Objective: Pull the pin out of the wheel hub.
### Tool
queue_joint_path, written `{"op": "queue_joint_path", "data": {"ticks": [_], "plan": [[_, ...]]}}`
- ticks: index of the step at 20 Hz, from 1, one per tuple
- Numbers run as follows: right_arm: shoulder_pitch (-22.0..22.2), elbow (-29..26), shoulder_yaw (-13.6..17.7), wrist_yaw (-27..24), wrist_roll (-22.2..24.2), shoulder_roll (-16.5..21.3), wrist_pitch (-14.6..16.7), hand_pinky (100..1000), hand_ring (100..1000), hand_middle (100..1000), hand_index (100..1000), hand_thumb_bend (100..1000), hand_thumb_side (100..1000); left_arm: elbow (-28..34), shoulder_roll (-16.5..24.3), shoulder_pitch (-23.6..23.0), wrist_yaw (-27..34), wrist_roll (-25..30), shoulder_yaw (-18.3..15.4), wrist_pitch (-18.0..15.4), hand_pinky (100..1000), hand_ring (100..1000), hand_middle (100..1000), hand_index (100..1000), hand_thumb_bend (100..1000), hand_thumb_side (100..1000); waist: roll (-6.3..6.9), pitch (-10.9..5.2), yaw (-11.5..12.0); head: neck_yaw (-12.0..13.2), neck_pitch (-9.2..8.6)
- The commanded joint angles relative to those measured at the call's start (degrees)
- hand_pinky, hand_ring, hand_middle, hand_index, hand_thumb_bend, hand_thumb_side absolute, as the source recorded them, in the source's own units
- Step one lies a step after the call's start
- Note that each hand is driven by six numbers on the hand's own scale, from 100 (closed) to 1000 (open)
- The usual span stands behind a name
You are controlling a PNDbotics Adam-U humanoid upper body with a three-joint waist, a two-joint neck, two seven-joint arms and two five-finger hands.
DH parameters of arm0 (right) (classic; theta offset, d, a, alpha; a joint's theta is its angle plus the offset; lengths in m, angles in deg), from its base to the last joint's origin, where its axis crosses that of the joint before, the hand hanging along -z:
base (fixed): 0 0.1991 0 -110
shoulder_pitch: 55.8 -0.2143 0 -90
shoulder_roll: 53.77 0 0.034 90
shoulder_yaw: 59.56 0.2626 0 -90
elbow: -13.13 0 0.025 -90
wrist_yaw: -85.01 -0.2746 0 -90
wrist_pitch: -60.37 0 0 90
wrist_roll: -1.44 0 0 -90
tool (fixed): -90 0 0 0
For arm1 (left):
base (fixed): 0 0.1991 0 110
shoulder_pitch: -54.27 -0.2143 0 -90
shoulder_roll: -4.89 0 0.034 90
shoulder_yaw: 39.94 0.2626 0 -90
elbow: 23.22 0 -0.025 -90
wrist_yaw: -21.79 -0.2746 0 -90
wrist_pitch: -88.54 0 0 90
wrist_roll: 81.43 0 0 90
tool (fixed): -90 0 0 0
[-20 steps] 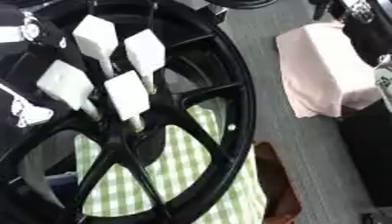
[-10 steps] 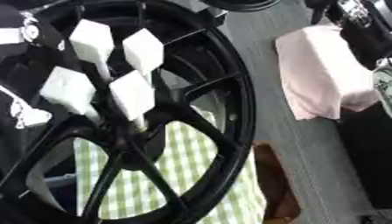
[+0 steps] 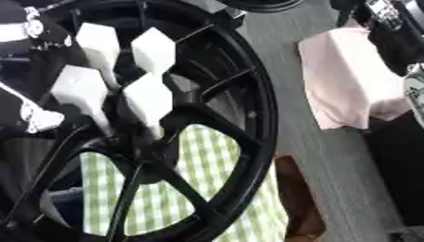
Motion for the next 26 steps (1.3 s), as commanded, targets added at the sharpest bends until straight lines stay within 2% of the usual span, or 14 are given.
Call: {"op": "queue_joint_path", "data": {"ticks": [1,15,26], "plan": [[-0.15,-0.86,0.81,0.22,-0.12,1.03,-0.03,946,940,385,630,100,724,0.11,0.44,1.26,0.19,-1.54,-0.21,1.11,627,354,322,497,217,100,0.08,-1.11,-0.14,0.15,-0.85],[-0.09,-0.86,0.90,-0.03,-0.42,1.22,-0.18,946,941,385,631,100,720,1.40,1.05,1.20,2.21,0.29,-0.25,2.11,611,246,180,364,220,100,0.13,-1.59,0.13,0.09,-0.10],[0.10,-0.86,0.84,-0.07,-0.39,1.32,-0.06,947,941,386,633,100,719,3.90,2.71,1.07,3.58,0.28,-2.02,1.77,607,210,136,326,232,100,-0.02,-1.89,0.36,0.13,-0.10]]}}
